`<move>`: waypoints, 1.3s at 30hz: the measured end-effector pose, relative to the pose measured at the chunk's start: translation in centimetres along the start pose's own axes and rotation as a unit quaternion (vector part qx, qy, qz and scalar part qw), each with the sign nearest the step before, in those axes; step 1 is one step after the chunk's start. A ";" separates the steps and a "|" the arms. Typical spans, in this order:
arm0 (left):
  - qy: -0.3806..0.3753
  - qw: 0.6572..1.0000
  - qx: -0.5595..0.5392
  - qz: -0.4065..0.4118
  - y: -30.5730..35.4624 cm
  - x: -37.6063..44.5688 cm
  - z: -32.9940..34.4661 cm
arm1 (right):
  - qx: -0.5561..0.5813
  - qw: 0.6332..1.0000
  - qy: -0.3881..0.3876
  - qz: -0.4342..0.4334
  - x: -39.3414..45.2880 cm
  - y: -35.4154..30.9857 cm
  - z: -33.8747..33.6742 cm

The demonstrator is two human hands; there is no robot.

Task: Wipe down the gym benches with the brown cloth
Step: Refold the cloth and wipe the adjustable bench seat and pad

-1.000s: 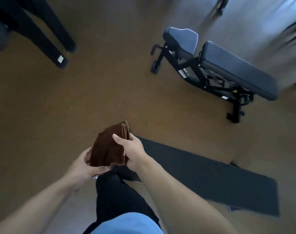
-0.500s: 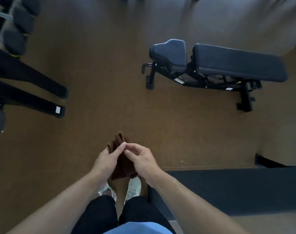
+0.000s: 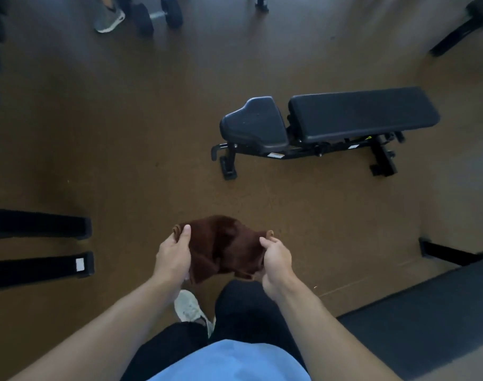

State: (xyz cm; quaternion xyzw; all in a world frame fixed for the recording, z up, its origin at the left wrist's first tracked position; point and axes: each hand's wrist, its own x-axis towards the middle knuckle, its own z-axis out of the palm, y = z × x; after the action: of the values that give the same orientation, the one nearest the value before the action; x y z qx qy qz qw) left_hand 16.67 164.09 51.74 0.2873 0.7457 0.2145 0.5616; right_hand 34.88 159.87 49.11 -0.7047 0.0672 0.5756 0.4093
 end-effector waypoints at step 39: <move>-0.068 0.992 0.072 -0.076 22.1 44.0 26.7 | -0.575 0.778 -0.006 -0.252 45.2 -31.2 14.4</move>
State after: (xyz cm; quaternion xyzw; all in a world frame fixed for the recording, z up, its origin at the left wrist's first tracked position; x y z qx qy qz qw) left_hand 37.47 209.88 27.11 0.2829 0.7390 0.0969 0.6037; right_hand 56.49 206.75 25.53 -0.7975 -0.4588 0.3873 0.0586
